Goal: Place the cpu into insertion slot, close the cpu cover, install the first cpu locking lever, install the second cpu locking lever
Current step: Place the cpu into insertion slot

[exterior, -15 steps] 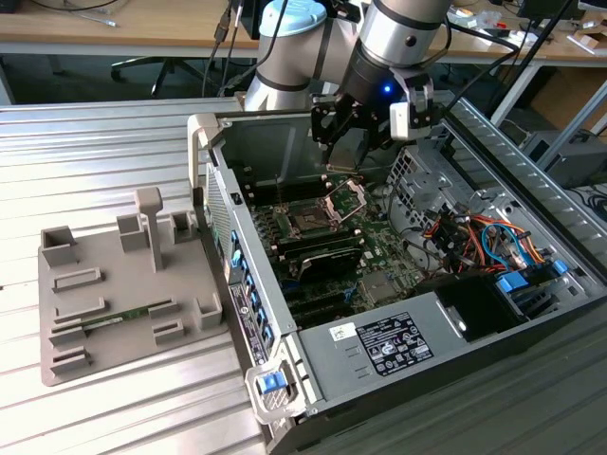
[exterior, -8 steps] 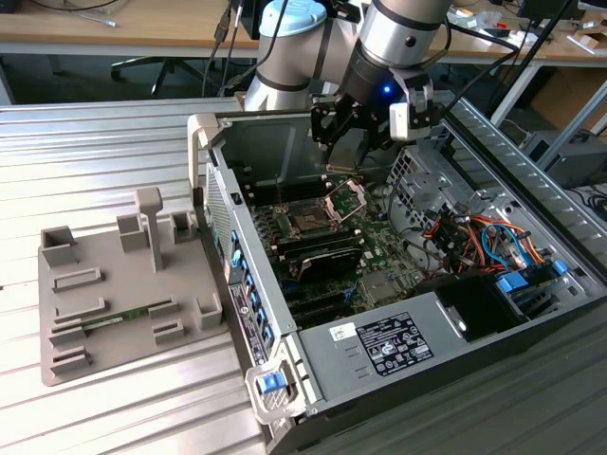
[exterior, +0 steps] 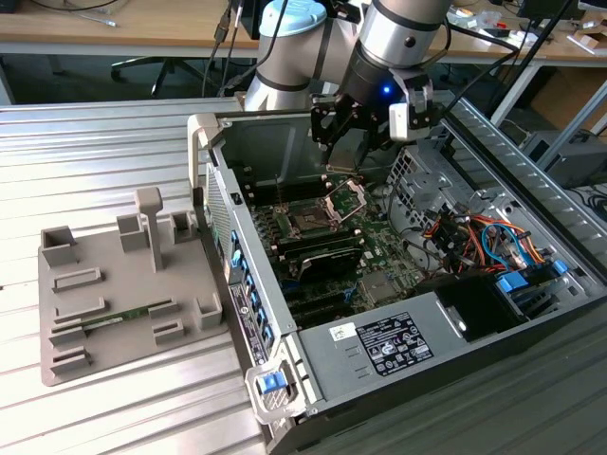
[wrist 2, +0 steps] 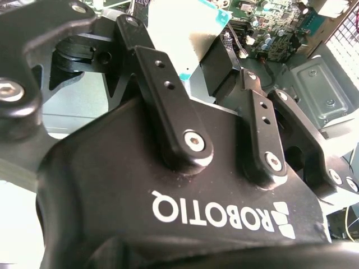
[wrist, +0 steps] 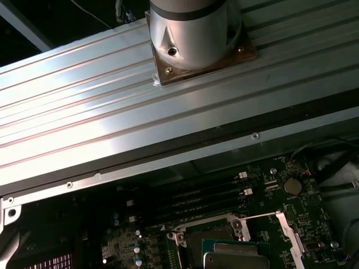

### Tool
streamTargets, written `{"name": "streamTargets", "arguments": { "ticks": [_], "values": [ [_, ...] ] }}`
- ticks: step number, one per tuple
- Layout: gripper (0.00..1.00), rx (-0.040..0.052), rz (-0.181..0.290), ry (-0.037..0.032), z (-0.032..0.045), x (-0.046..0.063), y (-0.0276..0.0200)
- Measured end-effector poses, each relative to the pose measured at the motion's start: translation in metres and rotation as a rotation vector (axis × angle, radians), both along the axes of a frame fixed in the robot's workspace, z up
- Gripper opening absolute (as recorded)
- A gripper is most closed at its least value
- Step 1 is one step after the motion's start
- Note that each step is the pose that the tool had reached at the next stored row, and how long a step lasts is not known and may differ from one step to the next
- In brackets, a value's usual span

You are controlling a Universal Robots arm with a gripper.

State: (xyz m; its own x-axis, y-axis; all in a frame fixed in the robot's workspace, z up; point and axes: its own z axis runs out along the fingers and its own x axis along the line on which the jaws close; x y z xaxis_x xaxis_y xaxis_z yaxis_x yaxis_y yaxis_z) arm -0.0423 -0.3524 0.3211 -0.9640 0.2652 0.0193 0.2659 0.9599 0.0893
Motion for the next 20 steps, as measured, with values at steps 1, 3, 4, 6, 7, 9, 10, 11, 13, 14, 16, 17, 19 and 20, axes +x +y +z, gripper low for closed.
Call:
{"name": "streamTargets", "arguments": {
  "ticks": [1, 3, 4, 6, 7, 9, 10, 11, 13, 14, 16, 17, 19, 20],
  "values": [
    [0.54, 0.0, -0.001, 0.0, -0.0001, 0.0, 0.0],
    [0.54, 0.0, -0.004, 0.0, -0.0001, 0.0, 0.0],
    [0.54, -0.0001, -0.005, 0.0, -0.0002, 0.0, 0.0],
    [0.54, -0.0001, -0.007, 0.0, -0.0002, 0.0, 0.0],
    [0.54, 0.0, -0.008, 0.0, -0.0003, 0.0, 0.0],
    [0.54, 0.0, -0.01, 0.0, -0.0004, 0.0, 0.0],
    [0.54, 0.0, -0.011, 0.0, -0.0004, 0.0, 0.0],
    [0.54, 0.0, -0.012, 0.0, -0.0004, 0.0, 0.0],
    [0.54, 0.0, -0.013, 0.0, -0.0005, 0.0, 0.0],
    [0.54, 0.0, -0.014, 0.0, -0.0005, 0.0, 0.0],
    [0.54, 0.0, -0.015, 0.0, -0.0006, 0.0, 0.0],
    [0.54, 0.0, -0.015, 0.0, -0.0007, 0.0, 0.0],
    [0.54, 0.0, -0.016, 0.0, -0.0008, 0.0, 0.0],
    [0.54, 0.0, -0.017, 0.0, -0.0008, 0.0, 0.0]
  ]
}}
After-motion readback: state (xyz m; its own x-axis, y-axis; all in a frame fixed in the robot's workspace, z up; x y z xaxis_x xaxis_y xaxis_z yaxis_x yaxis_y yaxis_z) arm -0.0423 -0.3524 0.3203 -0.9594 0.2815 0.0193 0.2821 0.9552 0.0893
